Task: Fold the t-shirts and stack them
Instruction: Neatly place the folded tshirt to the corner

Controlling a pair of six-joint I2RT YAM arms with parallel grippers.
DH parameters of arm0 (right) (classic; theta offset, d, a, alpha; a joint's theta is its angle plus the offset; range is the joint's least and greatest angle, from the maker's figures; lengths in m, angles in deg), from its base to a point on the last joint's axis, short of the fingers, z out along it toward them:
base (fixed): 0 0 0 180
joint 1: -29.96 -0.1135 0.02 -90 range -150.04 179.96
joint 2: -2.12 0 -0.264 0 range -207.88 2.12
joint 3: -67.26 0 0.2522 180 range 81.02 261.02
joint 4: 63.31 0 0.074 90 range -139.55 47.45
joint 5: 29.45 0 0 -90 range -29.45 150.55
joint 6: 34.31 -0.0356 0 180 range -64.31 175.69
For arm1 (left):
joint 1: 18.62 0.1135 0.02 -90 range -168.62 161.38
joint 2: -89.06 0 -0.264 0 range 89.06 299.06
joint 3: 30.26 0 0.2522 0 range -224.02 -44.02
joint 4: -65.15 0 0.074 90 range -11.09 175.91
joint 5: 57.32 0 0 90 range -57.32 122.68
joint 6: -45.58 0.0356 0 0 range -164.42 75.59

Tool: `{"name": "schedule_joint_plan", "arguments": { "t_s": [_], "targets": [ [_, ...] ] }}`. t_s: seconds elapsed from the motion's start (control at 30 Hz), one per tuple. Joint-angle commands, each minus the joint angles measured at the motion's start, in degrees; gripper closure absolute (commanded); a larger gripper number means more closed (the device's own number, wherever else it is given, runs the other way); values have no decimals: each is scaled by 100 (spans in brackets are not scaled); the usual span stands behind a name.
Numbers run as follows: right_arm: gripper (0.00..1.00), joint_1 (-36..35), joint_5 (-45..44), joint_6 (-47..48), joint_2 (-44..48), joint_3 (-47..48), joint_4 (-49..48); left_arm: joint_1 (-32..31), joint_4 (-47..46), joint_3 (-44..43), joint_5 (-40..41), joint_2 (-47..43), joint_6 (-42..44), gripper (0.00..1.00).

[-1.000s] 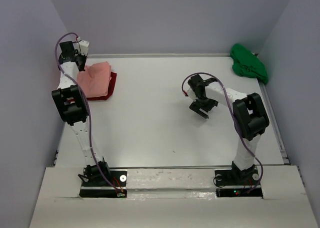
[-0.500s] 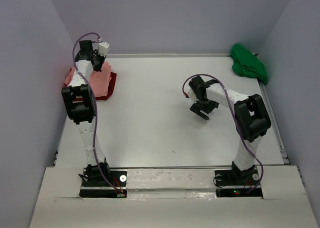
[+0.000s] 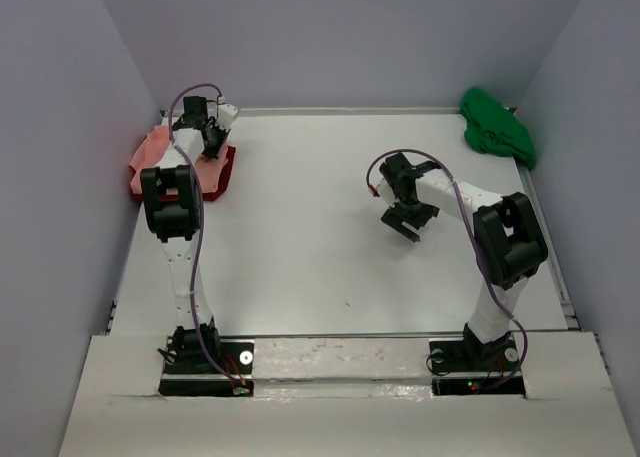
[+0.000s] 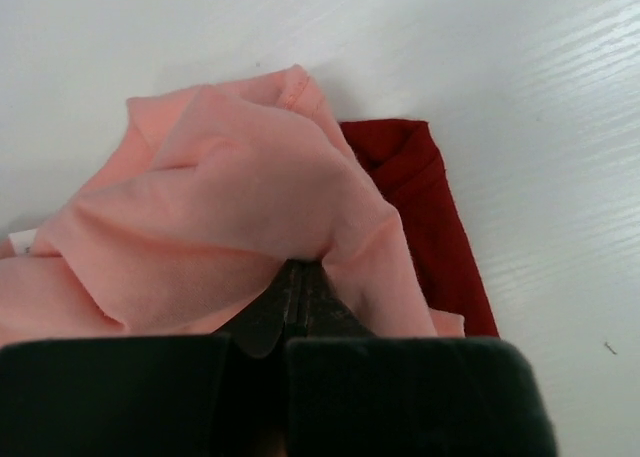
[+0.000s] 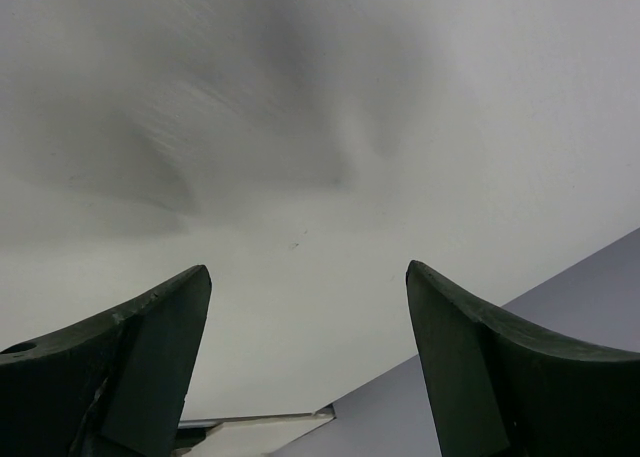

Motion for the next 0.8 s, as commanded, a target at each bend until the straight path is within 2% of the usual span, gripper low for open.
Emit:
{"name": "schedule_joint_plan", "arguments": {
  "t_s": [0.0, 0.23, 0.43, 0.77],
  "targets": [
    [16, -59, 37, 41, 253, -45, -134, -352, 167, 600, -77, -156, 112, 100],
    [16, -59, -7, 33, 297, -27, -116, -449, 360, 971, 283, -489, 130, 100],
    [15, -59, 63, 24, 481, -45, -99, -449, 421, 998, 372, -1368, 165, 100],
    [15, -59, 187, 15, 833, -186, -99, 236, 632, 1112, -182, -2344, -46, 100]
  ]
}}
